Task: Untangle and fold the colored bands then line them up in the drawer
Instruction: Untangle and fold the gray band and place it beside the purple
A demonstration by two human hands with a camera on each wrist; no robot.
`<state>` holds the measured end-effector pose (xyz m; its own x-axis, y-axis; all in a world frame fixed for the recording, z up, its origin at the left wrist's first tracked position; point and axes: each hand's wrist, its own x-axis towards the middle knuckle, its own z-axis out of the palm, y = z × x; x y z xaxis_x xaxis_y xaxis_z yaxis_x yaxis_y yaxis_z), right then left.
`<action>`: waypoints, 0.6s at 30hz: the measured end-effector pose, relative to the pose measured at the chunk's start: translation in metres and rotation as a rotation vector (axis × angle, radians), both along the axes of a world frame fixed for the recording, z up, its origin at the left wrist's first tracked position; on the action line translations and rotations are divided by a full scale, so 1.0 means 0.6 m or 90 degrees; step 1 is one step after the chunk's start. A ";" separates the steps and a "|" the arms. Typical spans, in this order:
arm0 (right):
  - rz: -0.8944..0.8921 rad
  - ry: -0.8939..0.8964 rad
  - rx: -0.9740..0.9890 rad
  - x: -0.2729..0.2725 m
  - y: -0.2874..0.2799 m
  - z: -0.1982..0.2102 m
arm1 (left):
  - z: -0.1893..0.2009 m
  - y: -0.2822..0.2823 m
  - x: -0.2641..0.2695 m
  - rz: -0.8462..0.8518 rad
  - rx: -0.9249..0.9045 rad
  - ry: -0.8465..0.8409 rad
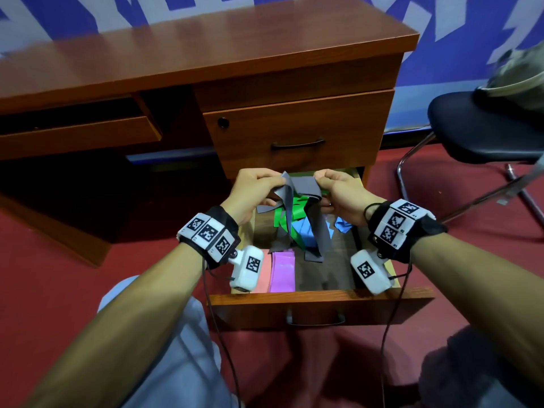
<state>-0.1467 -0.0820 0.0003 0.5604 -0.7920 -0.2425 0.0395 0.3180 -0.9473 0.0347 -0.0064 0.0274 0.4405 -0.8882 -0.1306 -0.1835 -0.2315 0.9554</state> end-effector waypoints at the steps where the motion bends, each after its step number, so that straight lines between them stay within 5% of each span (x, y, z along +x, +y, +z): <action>1: -0.010 -0.006 -0.001 0.002 0.000 0.000 | 0.000 0.001 -0.003 -0.004 0.009 0.021; 7: -0.034 0.083 -0.058 0.010 -0.001 -0.005 | 0.002 0.006 -0.023 0.001 0.064 0.152; 12: 0.029 0.314 -0.344 0.015 0.021 -0.019 | 0.000 0.014 -0.038 -0.022 0.078 0.220; 18: -0.002 0.336 -0.427 0.017 0.019 -0.035 | 0.006 0.020 -0.043 -0.035 0.083 0.235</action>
<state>-0.1366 -0.0708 -0.0205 0.5034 -0.8627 0.0487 -0.4607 -0.3157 -0.8295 0.0086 0.0056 0.0310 0.2952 -0.8749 -0.3840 0.1510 -0.3542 0.9229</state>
